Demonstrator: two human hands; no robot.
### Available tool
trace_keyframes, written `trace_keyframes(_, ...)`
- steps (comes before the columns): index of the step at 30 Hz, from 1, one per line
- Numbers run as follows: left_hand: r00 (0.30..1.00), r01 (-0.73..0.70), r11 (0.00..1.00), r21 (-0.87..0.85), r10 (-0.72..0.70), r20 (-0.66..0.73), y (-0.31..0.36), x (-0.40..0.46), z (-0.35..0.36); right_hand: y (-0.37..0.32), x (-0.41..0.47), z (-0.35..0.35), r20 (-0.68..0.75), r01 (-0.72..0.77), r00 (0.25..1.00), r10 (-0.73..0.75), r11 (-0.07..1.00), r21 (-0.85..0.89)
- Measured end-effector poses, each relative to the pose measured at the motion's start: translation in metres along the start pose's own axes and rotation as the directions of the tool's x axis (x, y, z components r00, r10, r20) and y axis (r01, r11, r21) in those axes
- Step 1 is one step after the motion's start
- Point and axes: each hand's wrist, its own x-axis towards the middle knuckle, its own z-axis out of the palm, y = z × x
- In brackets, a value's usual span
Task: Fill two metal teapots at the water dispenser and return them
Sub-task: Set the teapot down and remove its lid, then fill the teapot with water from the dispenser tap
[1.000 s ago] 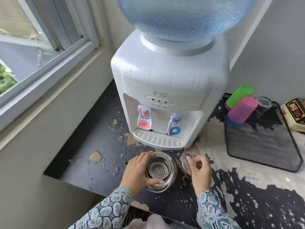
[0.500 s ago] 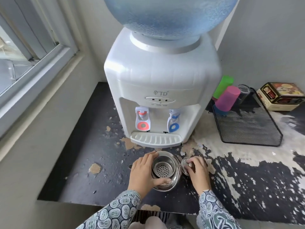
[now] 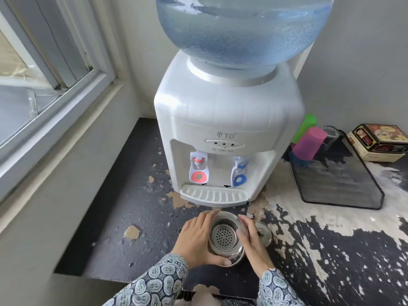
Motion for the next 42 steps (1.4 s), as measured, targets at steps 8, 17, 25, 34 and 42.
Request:
trace_keyframes(8,0.996,-0.081,0.997,-0.005,0.081,0.036,-0.009,-0.004,-0.005,-0.009,0.016,0.007,-0.063,0.000,0.998,-0.005,0.997,-0.082)
trace_keyframes(17,0.995,0.067,0.995,-0.080,-0.073,-0.070,-0.040,-0.008,-0.035,-0.048,0.041,0.017,0.073,0.073,0.995,-0.064,0.990,-0.120)
trace_keyframes(25,0.990,0.107,0.990,-0.093,-0.114,-0.079,-0.052,0.022,-0.086,-0.079,0.070,0.029,0.077,0.156,0.985,-0.153,0.987,-0.038)
trace_keyframes(34,0.975,0.216,0.973,-0.086,-0.219,-0.034,-0.050,0.041,-0.103,-0.077,0.074,0.030,0.138,0.307,0.946,-0.292,0.946,-0.107)
trace_keyframes(42,0.953,0.302,0.950,-0.085,-0.298,0.054,-0.050,0.048,-0.107,-0.064,0.079,0.026,0.207,0.409,0.910,-0.359,0.859,-0.308)
